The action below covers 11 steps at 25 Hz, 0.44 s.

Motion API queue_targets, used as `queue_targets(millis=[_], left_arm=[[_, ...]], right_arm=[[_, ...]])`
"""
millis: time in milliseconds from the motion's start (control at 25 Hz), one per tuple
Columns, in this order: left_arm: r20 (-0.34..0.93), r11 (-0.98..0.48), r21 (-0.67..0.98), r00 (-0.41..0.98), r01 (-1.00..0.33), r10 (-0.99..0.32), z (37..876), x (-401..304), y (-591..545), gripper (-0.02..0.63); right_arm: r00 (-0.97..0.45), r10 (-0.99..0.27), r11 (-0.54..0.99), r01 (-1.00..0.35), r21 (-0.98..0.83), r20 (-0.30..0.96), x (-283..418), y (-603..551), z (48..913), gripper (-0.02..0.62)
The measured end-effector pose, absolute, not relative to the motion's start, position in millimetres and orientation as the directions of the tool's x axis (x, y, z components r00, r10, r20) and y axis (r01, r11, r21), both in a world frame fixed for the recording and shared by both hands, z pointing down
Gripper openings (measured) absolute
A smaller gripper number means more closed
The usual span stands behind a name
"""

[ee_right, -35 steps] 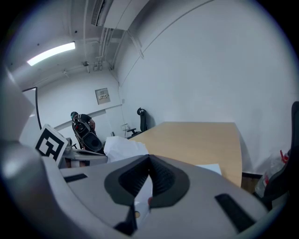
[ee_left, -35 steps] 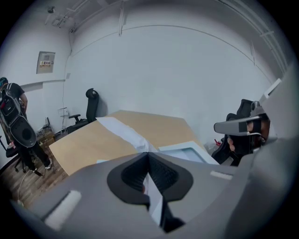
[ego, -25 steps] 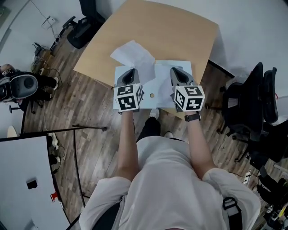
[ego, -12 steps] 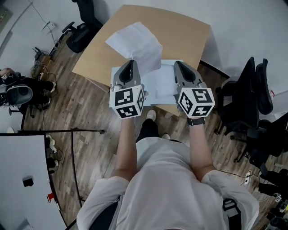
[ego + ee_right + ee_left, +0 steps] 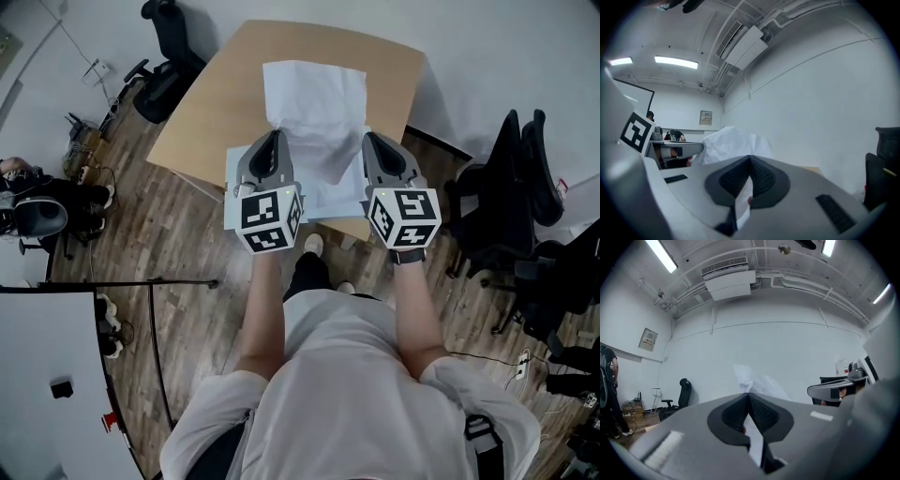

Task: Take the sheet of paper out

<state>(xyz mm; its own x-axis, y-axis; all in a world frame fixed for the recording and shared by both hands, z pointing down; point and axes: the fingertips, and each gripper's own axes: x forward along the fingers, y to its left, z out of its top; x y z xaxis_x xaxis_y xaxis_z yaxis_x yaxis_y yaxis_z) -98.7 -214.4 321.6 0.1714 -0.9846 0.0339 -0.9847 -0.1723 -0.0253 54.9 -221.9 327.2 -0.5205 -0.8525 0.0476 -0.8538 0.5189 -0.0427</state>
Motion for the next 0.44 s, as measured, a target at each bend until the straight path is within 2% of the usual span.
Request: queue_targets(millis=[440], left_arm=[[0.113,-0.201,0.052,0.206,-0.978,-0.972,350.5,-110.9,-240.7,0.012]], right_arm=[[-0.515,-0.853,0.512,-0.857,-0.063,0.085,41.3,-242.6,346.0,0.011]])
